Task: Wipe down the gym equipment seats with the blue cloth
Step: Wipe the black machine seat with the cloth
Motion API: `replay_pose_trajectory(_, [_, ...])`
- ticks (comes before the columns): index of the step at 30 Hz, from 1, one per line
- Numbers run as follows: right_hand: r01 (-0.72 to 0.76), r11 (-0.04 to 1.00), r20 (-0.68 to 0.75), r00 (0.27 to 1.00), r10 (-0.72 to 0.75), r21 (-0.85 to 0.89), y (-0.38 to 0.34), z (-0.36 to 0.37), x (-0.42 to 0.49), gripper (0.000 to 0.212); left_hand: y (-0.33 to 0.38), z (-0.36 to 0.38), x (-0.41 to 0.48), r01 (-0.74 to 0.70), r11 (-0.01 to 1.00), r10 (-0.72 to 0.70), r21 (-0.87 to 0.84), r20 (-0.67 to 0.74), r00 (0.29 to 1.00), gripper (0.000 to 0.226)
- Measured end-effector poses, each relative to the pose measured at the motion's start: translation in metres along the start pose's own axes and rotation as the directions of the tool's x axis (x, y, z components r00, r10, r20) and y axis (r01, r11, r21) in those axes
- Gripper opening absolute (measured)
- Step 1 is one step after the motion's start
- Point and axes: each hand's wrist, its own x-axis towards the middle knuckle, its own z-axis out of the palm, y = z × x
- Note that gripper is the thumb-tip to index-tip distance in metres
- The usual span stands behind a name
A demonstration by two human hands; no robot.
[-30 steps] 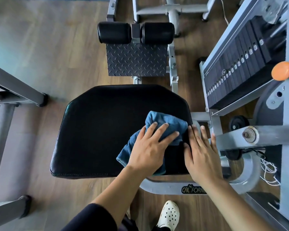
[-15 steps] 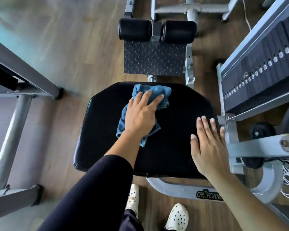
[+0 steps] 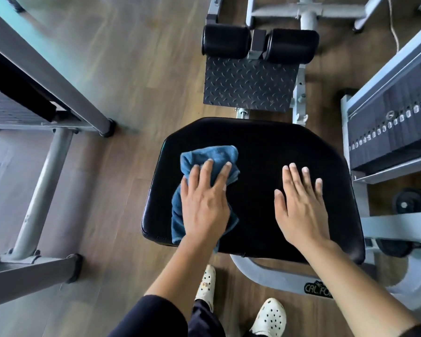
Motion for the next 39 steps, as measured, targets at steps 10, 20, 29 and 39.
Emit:
replay_pose_trajectory(10, [-0.023,1.000,-0.040,0.999,0.023,0.011,0.022,-0.003,-0.019,0.061,0.064,0.026,0.042,-0.246,0.967,0.252,-0.059,0.120,0.960,0.051])
replay_pose_trajectory(20, [-0.117,0.991,-0.075,0.990,0.122,0.065,0.013,0.000,-0.017,0.061,0.058,0.032,0.049,-0.145,0.987,0.152,-0.069,0.108,0.983,0.046])
replay_pose_trajectory(29, [-0.210,0.968,-0.034,0.976,0.216,0.138,-0.020,-0.017,-0.011,0.067,0.026,-0.014,0.012,-0.127,0.926,0.185,-0.355,0.133,0.974,0.045])
replay_pose_trajectory(39, [-0.470,0.873,0.024,0.882,0.471,0.130,-0.079,-0.039,0.012,0.071,0.020,-0.038,0.039,0.256,0.967,-0.233,-0.020,0.344,0.909,0.051])
